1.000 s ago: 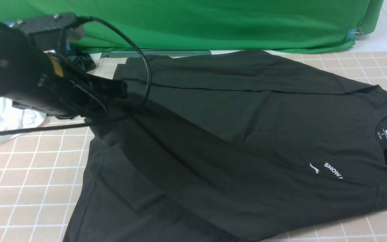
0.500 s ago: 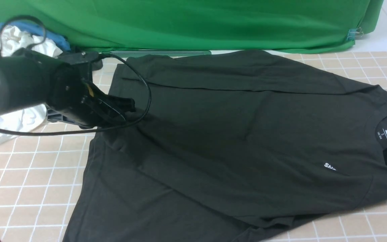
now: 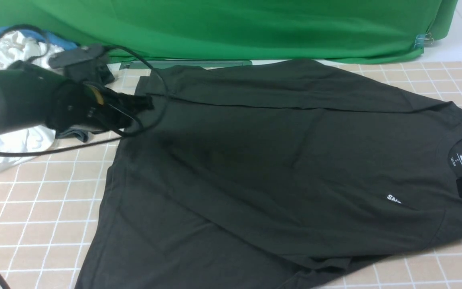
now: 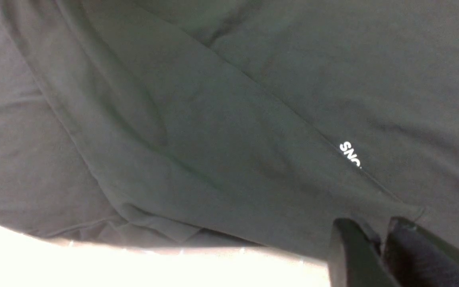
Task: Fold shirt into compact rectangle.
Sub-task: 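Fold the left side of the black T-shirt inward over its body, then grab the top left corner of the dark shirt with the left gripper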
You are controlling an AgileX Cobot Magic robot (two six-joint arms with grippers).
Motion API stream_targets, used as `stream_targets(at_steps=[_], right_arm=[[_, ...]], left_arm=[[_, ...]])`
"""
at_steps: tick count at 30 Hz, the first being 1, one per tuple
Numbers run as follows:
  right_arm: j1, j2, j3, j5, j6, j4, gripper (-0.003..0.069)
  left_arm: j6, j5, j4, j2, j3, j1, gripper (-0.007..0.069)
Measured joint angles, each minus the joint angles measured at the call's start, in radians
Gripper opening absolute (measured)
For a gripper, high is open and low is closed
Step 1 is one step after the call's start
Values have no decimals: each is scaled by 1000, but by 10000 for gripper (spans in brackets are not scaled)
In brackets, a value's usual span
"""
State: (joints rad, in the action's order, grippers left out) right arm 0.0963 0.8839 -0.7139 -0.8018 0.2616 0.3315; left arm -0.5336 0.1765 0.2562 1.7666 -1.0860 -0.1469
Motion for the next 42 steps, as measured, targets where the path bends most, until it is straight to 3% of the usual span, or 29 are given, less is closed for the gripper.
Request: stream_targets(at_steps=[7, 10, 11, 13, 20, 24, 30, 42], right_arm=[[0, 0, 0, 0, -2, 0, 155], [0, 0, 0, 0, -3, 0, 156], [0, 0, 0, 0, -8, 3, 156], [0, 0, 0, 0, -23, 19, 158], [0, 0, 0, 1, -60, 94, 162], [0, 0, 0, 3, -61, 96, 165], [0, 0, 0, 88, -66, 101, 165], [0, 0, 0, 198, -67, 102, 165]], left_arm=[[-13, -11, -63, 1, -9, 22, 318], [-13, 93, -147, 1, -71, 22, 407], [-13, 197, -190, 9, -146, 22, 449], [-5, 305, -225, 27, -235, 22, 469], [89, 622, -417, 236, -688, 22, 433], [140, 727, -535, 393, -879, 22, 410], [140, 767, -678, 585, -1043, 22, 409], [65, 703, -686, 667, -1056, 22, 409]])
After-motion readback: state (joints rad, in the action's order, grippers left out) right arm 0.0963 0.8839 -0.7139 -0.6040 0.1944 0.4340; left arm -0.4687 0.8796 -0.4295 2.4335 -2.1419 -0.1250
